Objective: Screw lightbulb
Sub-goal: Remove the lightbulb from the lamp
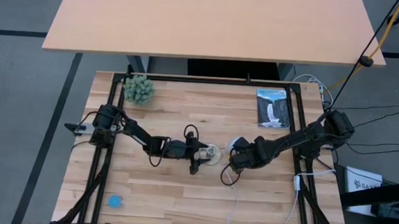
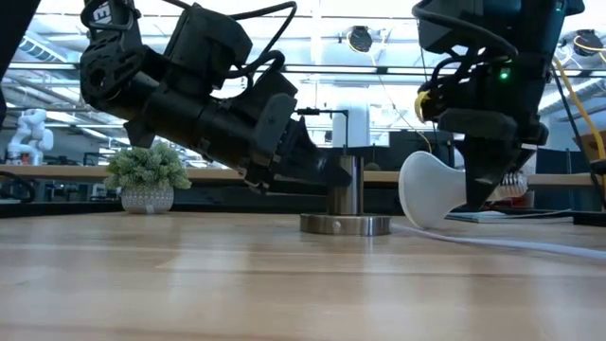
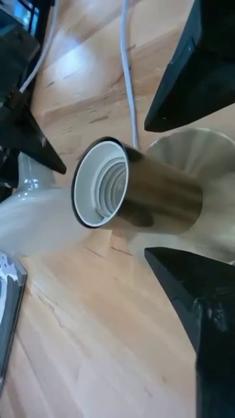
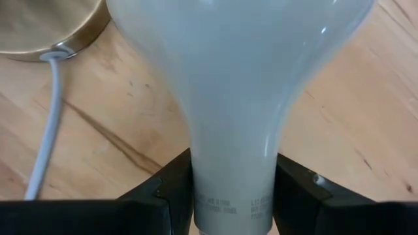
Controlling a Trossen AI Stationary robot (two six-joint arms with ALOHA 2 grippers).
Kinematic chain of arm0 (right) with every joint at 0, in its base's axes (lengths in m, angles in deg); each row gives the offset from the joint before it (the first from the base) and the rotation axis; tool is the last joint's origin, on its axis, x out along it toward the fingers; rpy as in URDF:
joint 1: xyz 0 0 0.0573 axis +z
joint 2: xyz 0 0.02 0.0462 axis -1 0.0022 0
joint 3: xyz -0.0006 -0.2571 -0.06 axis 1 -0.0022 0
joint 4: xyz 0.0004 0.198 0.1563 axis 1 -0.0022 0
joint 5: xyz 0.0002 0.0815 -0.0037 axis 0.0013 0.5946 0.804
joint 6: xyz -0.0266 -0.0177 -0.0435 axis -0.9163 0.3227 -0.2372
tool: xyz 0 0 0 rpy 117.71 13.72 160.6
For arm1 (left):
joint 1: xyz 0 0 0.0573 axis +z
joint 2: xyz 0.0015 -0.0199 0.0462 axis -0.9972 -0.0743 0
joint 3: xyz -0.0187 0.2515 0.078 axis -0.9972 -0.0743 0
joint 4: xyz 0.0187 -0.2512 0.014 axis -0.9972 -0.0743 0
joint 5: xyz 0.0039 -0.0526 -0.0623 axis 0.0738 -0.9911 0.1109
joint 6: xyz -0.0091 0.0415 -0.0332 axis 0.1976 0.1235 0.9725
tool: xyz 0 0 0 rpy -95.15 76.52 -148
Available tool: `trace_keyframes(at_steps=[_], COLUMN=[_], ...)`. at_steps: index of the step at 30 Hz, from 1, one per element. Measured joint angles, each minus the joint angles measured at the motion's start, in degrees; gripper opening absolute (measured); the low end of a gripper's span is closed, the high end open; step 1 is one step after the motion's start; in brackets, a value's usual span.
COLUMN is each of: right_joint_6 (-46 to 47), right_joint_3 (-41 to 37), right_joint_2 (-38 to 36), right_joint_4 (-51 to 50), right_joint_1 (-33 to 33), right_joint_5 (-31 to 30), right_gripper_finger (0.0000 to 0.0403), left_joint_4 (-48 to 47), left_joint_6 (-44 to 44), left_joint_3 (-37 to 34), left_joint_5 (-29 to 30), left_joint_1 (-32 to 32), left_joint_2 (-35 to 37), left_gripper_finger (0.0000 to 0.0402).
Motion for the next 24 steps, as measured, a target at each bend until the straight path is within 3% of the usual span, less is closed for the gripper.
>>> trace_keyframes(at_steps=[10,24], right_joint_6=[-0.45,-2.87], right_joint_3=[0.0,-0.04], right_joint_2=[0.0,-1.72], right_joint_4=[-0.17,-0.76], right_joint_1=[-0.36,0.24], right_joint_5=[-0.01,-0.25], right_gripper_finger=[0.0161,0.0251], left_joint_4=[-0.15,0.05], left_joint_6=[2.23,2.39], left_joint_3=[0.0,0.0], left_joint_5=[-1.6,-2.29], left_joint_1=[-0.45,-1.11], left_joint_2=[0.0,0.0], left_gripper_finger=[0.0309,0.0309])
